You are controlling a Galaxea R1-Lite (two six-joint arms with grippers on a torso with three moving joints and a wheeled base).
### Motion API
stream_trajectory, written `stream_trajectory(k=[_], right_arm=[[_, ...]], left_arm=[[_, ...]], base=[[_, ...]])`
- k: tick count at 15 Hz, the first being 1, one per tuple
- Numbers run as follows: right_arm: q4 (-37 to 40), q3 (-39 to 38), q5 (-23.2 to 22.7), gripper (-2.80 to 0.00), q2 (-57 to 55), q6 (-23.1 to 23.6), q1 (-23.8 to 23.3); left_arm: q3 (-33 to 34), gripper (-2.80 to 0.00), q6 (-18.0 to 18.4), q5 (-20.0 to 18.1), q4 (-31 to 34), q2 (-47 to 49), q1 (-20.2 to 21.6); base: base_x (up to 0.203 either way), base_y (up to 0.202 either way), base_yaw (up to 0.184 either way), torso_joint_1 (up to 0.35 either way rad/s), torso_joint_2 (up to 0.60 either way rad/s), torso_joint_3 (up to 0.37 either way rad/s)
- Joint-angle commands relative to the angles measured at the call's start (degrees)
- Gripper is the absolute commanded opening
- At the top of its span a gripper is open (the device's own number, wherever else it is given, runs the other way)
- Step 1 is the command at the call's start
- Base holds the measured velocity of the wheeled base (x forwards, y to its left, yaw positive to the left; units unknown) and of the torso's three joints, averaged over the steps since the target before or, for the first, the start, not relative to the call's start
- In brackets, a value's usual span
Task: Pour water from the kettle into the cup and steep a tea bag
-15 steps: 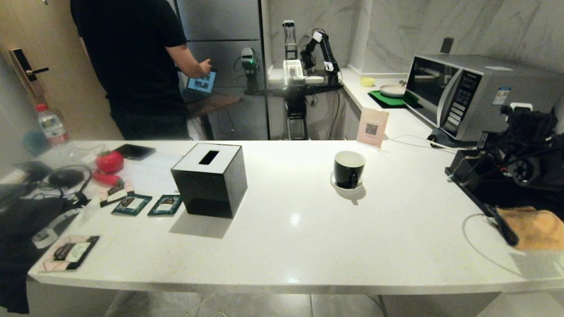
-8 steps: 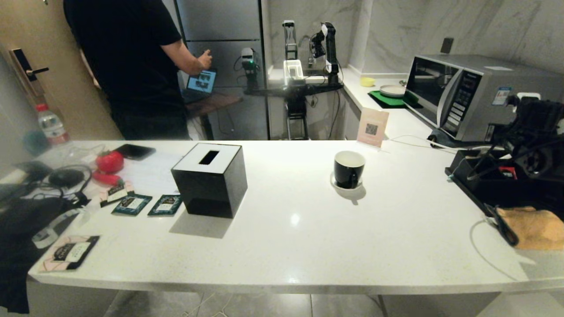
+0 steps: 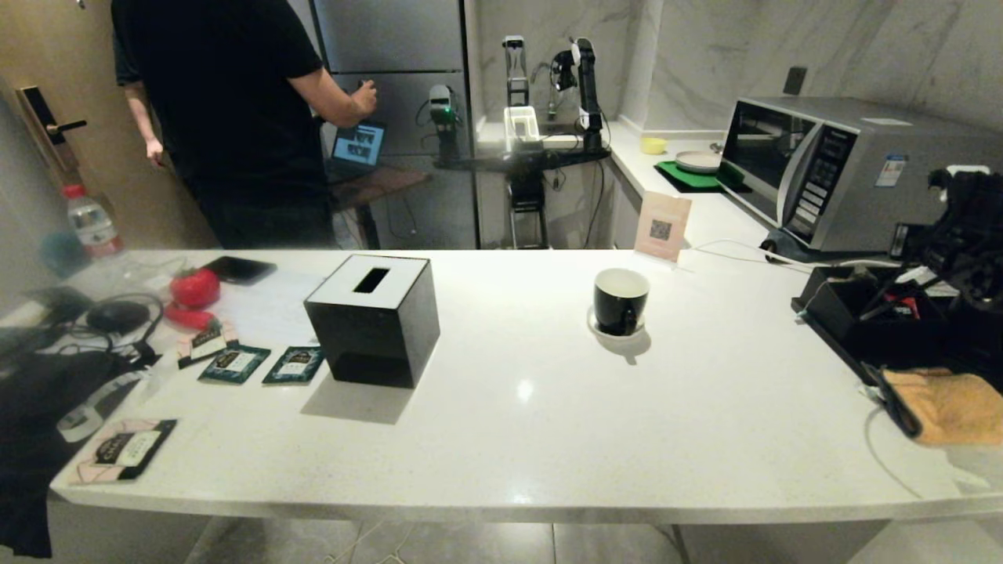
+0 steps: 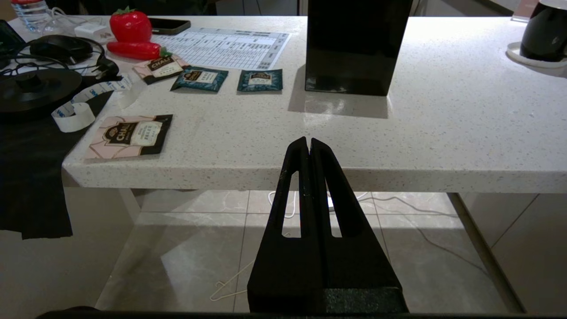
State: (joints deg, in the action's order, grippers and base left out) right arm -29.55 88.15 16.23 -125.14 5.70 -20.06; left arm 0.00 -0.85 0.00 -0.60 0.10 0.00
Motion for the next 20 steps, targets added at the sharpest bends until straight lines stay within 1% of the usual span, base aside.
stream_trajectory(k=[1,4,7,9,10,15,20], right_arm=[[2.73,0.00,-0.10,-2.80,0.22,0.18,-1.85],[4.17,-0.08,-0.77,-2.80,0.33,0.10,-2.26],[5.71,0.00,-3.54,-2.80,0.33,0.11,-2.26],[6.25,-0.08,-4.43,-2.80,0.33,0.18,-2.17],[6.52,-0.11,-4.74,0.00,0.33,0.18,-2.17],[7.23,-0.52,-5.60,0.00,0.16,0.18,-2.08],[7.61,-0.79,-9.16,0.00,0.06,0.54,-2.00]], left_arm=[[0.00,-2.80,-0.03,0.00,-0.02,-0.01,0.00],[0.00,-2.80,-0.03,0.00,-0.02,0.00,0.00],[0.00,-2.80,-0.03,0.00,-0.02,-0.01,0.00],[0.00,-2.80,-0.03,0.00,-0.02,-0.01,0.00],[0.00,-2.80,-0.03,0.00,-0.02,-0.01,0.00],[0.00,-2.80,-0.03,0.00,-0.02,0.00,0.00],[0.00,-2.80,-0.03,0.00,-0.02,0.05,0.00]], base=[[0.000,0.000,0.000,0.000,0.00,0.000],[0.000,0.000,0.000,0.000,0.00,0.000],[0.000,0.000,0.000,0.000,0.00,0.000],[0.000,0.000,0.000,0.000,0.00,0.000],[0.000,0.000,0.000,0.000,0.00,0.000],[0.000,0.000,0.000,0.000,0.00,0.000],[0.000,0.000,0.000,0.000,0.00,0.000]])
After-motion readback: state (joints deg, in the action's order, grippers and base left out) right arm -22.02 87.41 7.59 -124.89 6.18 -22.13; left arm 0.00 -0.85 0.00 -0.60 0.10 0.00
